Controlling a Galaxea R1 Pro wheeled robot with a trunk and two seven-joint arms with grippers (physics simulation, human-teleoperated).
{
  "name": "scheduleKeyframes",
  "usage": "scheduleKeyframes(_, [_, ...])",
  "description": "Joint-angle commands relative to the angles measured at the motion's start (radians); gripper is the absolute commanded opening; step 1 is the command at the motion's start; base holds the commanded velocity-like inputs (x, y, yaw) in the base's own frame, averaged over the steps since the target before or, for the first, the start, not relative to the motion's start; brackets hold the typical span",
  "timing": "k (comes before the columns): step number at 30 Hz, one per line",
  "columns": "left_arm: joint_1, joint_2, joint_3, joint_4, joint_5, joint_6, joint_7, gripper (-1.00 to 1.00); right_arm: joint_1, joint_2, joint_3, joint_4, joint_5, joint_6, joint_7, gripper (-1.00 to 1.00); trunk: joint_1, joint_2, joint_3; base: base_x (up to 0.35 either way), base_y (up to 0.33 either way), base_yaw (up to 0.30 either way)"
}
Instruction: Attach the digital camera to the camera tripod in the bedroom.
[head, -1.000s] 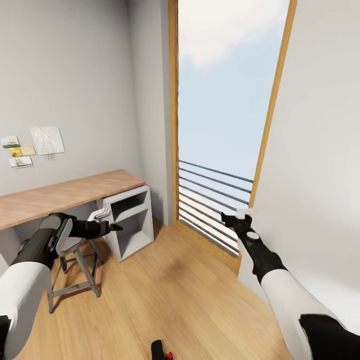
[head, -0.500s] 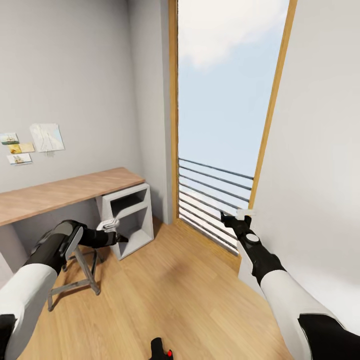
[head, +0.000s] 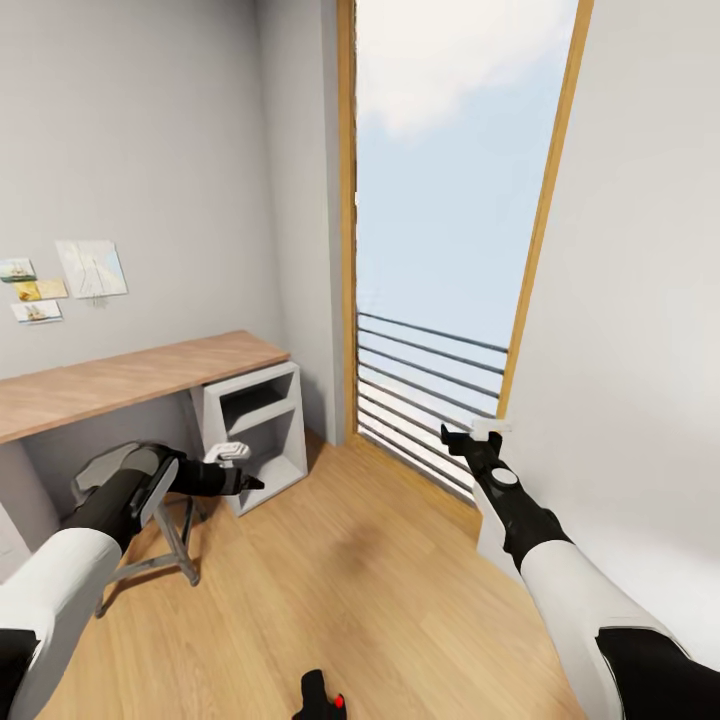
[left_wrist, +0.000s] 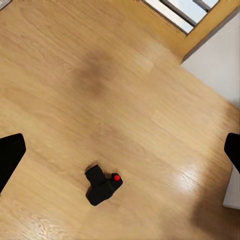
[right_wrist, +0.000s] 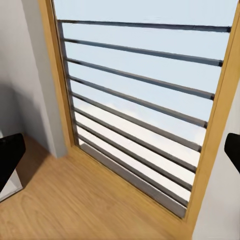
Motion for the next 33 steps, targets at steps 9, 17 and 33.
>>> scheduleKeyframes(9, [-0.001, 0.001, -0.056, 0.063, 0.006, -0.170, -0.041, 1.00, -0.001, 0.006, 0.008, 0.025, 0.001, -0.010, -0.010, 1.00, 0.035, -0.064, -0.029, 0.000, 0.000, 0.000])
scheduleKeyframes(17, [-0.001, 0.001, -0.111, 0.076, 0.005, -0.181, -0.069, 1.00, -0.001, 0.007, 0.028, 0.042, 0.001, -0.024, 0.005, 1.00, 0.065, -0.120, -0.054, 0.000, 0.000, 0.000])
scheduleKeyframes(33, [-0.001, 0.002, -0.248, 0.072, 0.007, -0.181, -0.078, 1.00, -0.001, 0.007, 0.102, 0.075, 0.000, -0.091, 0.088, 1.00, 0.127, -0.232, -0.106, 0.000, 0.000, 0.020])
